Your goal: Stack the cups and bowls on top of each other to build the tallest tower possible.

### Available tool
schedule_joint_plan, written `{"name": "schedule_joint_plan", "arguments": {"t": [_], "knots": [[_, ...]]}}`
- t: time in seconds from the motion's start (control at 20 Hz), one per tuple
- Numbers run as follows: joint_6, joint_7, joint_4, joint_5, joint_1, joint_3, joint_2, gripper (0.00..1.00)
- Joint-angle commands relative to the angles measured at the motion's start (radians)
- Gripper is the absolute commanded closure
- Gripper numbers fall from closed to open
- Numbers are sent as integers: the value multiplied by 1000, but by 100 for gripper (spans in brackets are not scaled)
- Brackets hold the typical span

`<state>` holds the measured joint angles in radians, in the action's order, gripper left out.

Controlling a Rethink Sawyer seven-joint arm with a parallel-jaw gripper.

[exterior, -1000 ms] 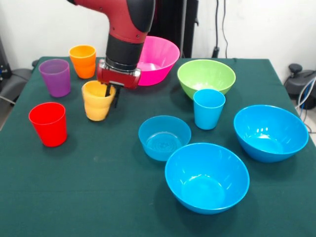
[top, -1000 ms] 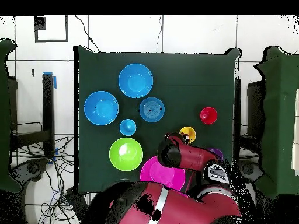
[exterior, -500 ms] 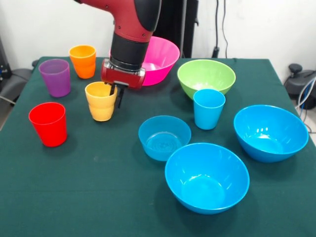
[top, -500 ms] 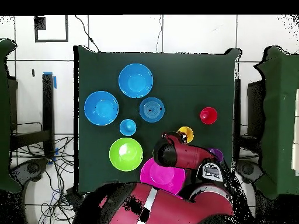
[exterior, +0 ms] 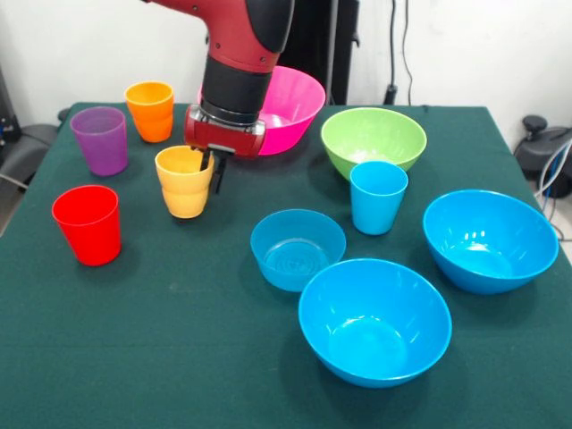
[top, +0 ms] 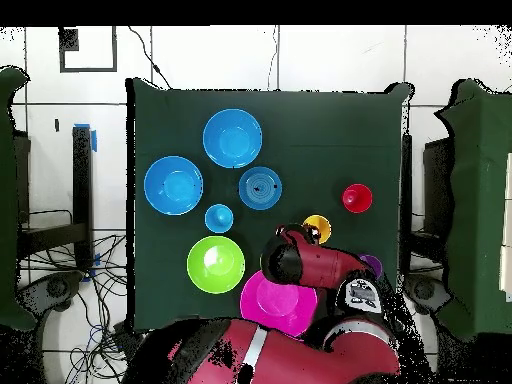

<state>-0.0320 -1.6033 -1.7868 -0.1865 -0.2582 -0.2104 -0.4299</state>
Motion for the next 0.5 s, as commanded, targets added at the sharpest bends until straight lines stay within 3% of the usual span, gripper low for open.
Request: {"name": "schedule_joint_plan", "arguments": {"t": [0.05, 0.5], "knots": [[244, -54, 52, 9, 71, 124, -69, 100], [431, -50, 157, 28, 140, 133, -61, 100]]}}
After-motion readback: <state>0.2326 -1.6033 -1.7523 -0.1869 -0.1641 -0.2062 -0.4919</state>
